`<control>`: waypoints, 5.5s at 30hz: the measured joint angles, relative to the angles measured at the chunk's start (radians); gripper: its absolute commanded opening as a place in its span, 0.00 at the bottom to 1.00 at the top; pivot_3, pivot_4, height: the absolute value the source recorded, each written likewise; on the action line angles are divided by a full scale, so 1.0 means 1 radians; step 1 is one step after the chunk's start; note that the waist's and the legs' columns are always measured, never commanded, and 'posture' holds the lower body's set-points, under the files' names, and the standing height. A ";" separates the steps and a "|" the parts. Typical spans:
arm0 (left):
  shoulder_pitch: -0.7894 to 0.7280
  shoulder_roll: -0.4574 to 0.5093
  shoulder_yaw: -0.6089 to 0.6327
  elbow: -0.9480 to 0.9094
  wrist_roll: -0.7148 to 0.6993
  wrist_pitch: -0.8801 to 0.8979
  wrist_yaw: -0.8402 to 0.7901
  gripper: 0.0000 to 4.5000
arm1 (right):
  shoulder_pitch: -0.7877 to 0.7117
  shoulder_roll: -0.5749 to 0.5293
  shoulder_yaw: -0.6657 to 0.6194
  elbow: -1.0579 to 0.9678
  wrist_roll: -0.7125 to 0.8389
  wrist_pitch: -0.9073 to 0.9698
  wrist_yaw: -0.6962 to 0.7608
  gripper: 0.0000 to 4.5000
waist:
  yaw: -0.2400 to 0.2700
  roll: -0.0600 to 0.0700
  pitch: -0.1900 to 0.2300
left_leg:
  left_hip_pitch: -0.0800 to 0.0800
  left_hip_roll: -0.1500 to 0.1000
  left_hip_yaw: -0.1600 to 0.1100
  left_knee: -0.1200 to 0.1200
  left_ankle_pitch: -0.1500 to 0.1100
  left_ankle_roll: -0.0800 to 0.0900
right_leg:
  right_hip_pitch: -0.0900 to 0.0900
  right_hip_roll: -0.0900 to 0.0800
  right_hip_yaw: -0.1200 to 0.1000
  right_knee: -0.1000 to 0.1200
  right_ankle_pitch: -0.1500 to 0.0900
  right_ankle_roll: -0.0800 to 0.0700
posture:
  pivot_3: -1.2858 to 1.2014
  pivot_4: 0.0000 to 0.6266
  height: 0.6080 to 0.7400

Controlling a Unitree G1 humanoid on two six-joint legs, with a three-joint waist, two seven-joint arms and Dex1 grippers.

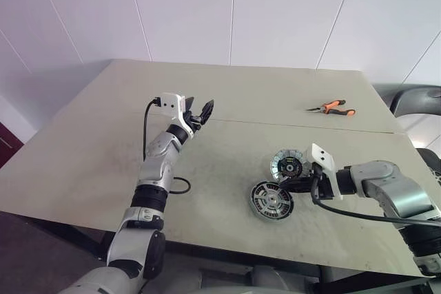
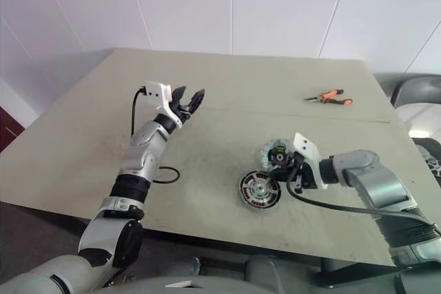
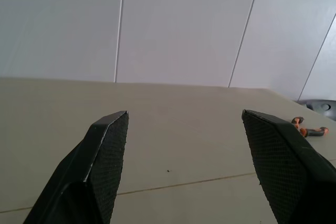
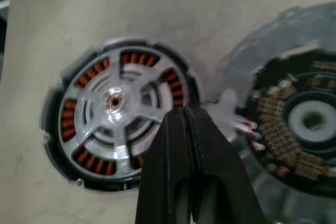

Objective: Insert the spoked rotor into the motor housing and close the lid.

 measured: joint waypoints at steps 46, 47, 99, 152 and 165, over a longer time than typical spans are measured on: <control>0.035 0.001 -0.021 -0.014 -0.007 0.053 -0.072 0.81 | -0.163 -0.152 0.069 -0.148 0.006 0.007 0.351 0.14 | 0.018 -0.005 -0.001 | -0.003 0.000 -0.002 -0.004 -0.002 0.002 | 0.004 -0.001 -0.004 -0.015 0.001 0.001 | 0.52 0.00 1.00; 0.035 0.000 -0.021 -0.011 -0.006 0.049 -0.072 0.81 | -0.167 -0.164 0.082 -0.154 -0.016 -0.011 0.366 0.21 | 0.017 -0.005 -0.001 | -0.002 0.001 -0.002 -0.004 -0.002 0.002 | 0.004 -0.001 -0.004 -0.015 0.001 0.001 | 0.52 0.00 1.00; 0.052 0.042 -0.019 0.006 0.018 0.016 -0.099 0.81 | -0.171 -0.036 0.233 -0.103 -0.383 -0.288 0.313 0.04 | 0.007 -0.009 0.000 | 0.006 0.003 -0.001 -0.002 -0.002 0.002 | 0.010 0.002 -0.005 -0.015 0.002 0.000 | 0.52 0.00 1.00; 0.052 0.078 -0.036 0.006 0.028 0.011 -0.159 0.81 | -0.502 -0.037 0.091 0.595 -0.581 -0.423 -0.122 0.00 | 0.013 -0.003 0.003 | -0.002 0.000 0.008 -0.007 -0.001 0.001 | -0.004 0.000 -0.001 -0.015 0.009 -0.002 | 0.52 0.00 1.00; 0.088 0.067 -0.111 -0.020 0.037 0.025 -0.242 0.81 | -0.262 0.044 0.046 0.177 -0.238 -0.113 0.223 0.00 | 0.017 -0.002 0.003 | -0.001 0.002 0.004 -0.003 -0.001 0.002 | -0.002 0.000 -0.001 -0.015 0.009 -0.001 | 0.52 0.00 1.00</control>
